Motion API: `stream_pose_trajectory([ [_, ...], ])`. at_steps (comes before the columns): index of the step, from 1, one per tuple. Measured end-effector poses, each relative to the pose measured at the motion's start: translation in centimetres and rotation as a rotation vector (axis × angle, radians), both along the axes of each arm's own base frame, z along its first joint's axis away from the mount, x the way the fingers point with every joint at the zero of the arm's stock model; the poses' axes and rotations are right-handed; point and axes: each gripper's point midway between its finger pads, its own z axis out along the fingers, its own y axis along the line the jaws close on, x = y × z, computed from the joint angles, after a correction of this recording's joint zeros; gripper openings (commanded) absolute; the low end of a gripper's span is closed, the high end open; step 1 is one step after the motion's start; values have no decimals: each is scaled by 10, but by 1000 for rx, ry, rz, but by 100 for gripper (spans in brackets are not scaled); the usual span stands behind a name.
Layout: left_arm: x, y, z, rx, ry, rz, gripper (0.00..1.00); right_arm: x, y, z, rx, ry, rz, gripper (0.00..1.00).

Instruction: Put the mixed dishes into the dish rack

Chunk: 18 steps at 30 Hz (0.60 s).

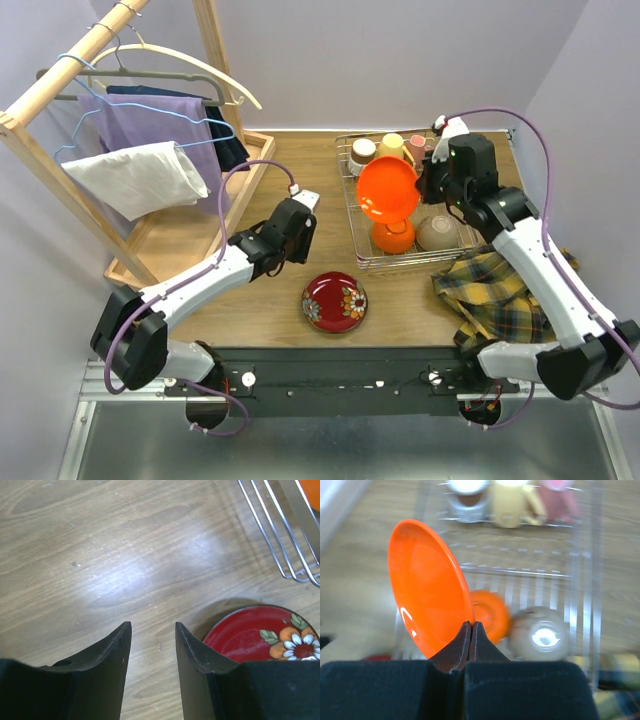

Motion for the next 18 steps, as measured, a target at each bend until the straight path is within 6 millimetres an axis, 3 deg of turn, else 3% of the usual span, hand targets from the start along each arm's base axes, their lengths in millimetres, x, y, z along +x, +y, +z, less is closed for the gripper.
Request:
stream_pose_trajectory([
  [7,12,11,15,-31,-44,41,51,47,-61,-22,-123,-1,-286,1],
  [11,19,19,23,-62,-69,71,51,67,-79,-17,-169,-56,-383,1],
  [18,17,29,10,-83,-32,101,53,97,-108,-4,-230,-135,-505,1],
])
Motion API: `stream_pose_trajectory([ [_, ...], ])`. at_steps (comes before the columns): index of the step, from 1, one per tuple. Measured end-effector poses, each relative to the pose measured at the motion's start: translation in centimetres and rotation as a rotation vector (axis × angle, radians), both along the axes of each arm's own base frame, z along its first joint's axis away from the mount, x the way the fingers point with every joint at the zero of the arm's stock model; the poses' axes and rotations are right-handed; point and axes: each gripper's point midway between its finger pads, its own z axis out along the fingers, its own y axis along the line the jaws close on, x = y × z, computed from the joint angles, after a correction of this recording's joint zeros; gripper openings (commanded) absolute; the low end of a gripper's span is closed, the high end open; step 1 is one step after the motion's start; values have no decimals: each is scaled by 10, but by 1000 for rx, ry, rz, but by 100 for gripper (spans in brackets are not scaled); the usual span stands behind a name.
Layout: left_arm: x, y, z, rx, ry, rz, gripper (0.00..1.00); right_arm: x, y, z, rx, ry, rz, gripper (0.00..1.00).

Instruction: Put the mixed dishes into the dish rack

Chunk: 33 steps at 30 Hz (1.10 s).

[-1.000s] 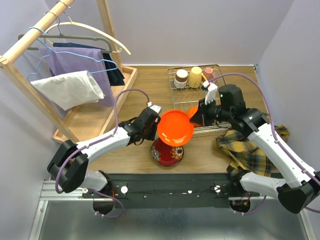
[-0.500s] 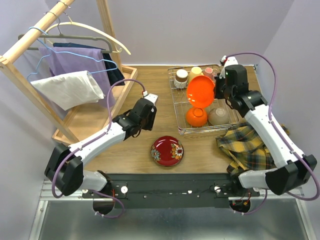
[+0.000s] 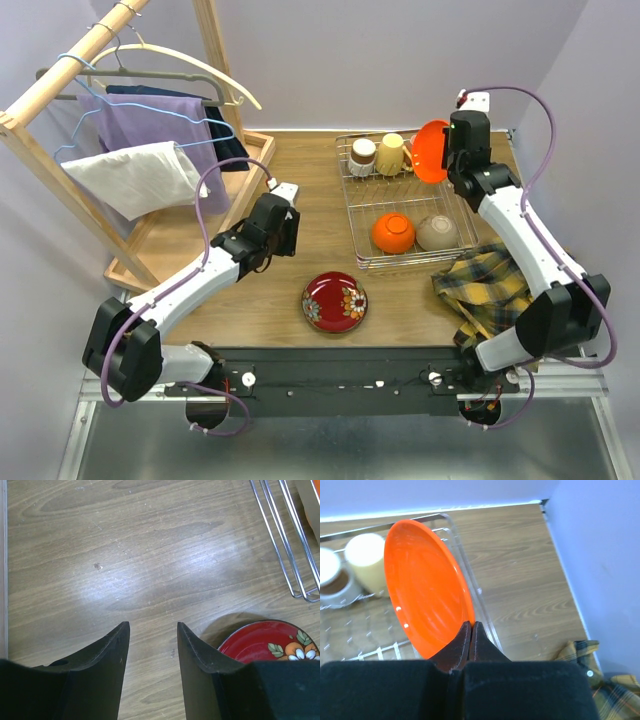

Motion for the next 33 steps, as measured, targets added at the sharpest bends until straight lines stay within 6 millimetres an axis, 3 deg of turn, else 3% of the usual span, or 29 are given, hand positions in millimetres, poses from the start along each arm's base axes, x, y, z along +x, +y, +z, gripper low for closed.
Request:
stream_pose_trajectory([
  [10,5,2,2,-43,2,26,53,32,-39,-34,-121,83,-75,0],
  [18,6,14,-7,-67,28,66,53,51,-42,-54,-176,130,-65,0],
  [33,4,24,-8,-117,49,110,53,57,-49,-71,-189,170,-116,0],
])
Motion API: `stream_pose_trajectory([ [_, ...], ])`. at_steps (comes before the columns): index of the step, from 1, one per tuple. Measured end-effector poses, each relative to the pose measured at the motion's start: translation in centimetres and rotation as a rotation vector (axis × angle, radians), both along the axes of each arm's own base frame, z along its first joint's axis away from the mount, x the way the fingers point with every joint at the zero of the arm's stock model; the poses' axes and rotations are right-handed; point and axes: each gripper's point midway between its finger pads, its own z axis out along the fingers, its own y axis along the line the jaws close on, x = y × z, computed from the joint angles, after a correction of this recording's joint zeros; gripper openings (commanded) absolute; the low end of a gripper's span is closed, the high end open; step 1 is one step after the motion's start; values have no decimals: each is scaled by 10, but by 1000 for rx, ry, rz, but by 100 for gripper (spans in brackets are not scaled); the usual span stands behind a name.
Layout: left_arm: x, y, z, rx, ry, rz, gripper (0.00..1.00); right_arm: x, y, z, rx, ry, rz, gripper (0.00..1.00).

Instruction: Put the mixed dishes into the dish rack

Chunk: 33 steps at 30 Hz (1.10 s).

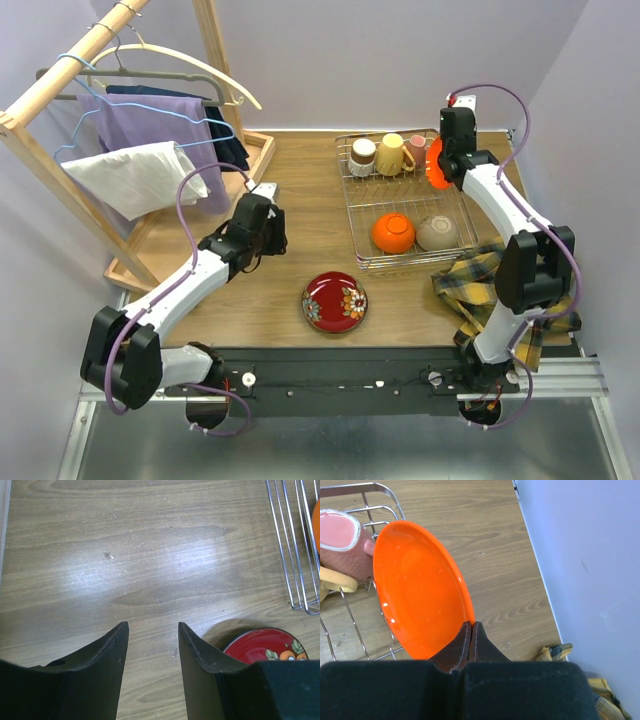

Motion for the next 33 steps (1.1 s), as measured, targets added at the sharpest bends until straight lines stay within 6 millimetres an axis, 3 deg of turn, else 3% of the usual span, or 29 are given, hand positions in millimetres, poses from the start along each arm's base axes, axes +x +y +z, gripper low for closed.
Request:
stream_pose_trajectory([
  [5,-4,0,-2,-19,9,3,55,-5,-1,-6,13,6,-16,2],
  [8,-7,-1,-4,-30,15,-1,58,-10,-1,-7,23,5,-20,20],
  [22,-12,-10,-4,-93,29,-27,58,-18,13,-25,109,43,25,17],
  [33,-14,-11,-3,-109,30,-29,58,-29,23,-17,173,55,62,35],
])
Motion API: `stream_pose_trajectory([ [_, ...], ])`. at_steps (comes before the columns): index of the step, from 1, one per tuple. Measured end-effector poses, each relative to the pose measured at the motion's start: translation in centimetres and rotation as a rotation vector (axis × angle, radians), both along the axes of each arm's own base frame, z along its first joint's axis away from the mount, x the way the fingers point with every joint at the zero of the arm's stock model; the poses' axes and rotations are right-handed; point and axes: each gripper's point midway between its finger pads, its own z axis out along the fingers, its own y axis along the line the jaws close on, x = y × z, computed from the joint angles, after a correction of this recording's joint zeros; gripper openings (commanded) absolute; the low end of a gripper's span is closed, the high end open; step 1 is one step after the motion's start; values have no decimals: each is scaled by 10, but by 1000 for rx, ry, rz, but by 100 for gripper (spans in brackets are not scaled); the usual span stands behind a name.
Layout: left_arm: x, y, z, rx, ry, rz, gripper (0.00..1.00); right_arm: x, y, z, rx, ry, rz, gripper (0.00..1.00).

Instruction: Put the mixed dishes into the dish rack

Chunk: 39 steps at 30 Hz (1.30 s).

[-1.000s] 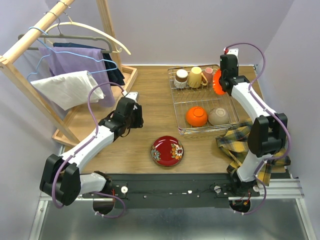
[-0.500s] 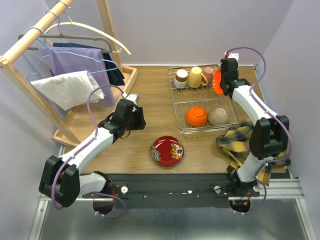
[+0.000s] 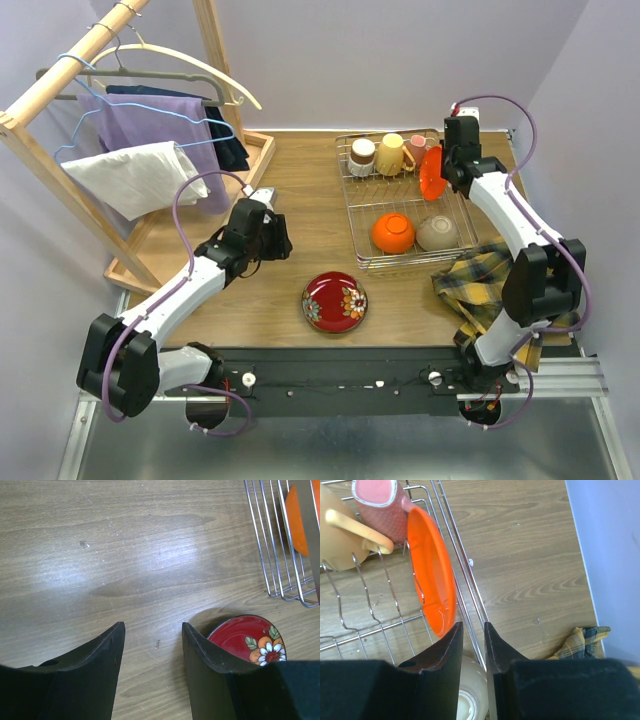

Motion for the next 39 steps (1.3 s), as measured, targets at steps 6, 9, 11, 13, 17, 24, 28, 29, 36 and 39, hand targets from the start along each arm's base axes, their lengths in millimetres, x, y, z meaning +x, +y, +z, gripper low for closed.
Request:
stream_pose_trajectory([
  [6,1,-2,1,-13,-2,-3,62,-8,0,10,17,-9,-1,37],
  [9,0,-6,3,-31,-2,-21,67,-10,0,15,22,-16,-1,42],
  [11,-1,-11,3,-44,-1,-46,71,-13,3,19,37,-22,8,49],
  [13,-4,-21,6,-75,-4,-104,72,-16,8,24,65,-25,31,53],
  [17,-11,-33,-2,-110,7,-190,70,-32,35,37,185,-30,161,62],
  [24,-45,-41,-45,-69,107,-321,58,-106,88,13,419,82,440,64],
  [28,-59,-47,-56,-54,133,-382,54,-156,110,-19,541,204,545,64],
  [29,-61,-47,-57,-51,135,-391,53,-166,114,-24,567,228,563,64],
  [36,-87,-54,-74,-31,185,-459,21,-231,141,-53,731,341,659,64],
  [39,-91,-56,-79,-37,216,-461,2,-258,152,-68,778,398,695,64],
])
